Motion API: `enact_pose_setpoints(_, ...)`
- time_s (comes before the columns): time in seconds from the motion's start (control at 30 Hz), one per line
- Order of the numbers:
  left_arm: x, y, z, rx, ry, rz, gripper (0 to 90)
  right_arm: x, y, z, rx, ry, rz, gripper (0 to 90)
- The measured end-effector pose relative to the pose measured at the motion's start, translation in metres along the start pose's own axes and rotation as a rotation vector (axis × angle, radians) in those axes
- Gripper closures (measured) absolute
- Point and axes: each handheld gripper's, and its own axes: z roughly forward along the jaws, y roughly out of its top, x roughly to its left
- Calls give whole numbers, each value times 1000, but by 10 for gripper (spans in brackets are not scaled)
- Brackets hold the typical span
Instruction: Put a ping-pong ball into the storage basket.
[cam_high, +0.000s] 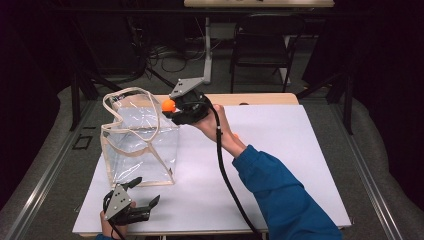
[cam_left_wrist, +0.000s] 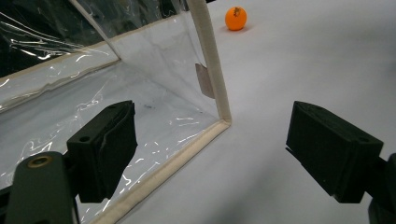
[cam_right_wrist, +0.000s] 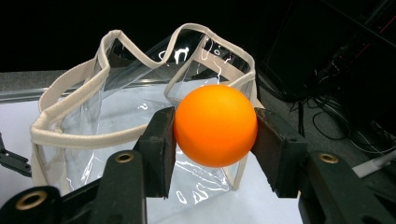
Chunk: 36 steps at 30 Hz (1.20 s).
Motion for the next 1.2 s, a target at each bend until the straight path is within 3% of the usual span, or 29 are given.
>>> enact_pose_setpoints(1.2,0,0,0,0,-13,0,160,6,18,12,-30,6,-6,508)
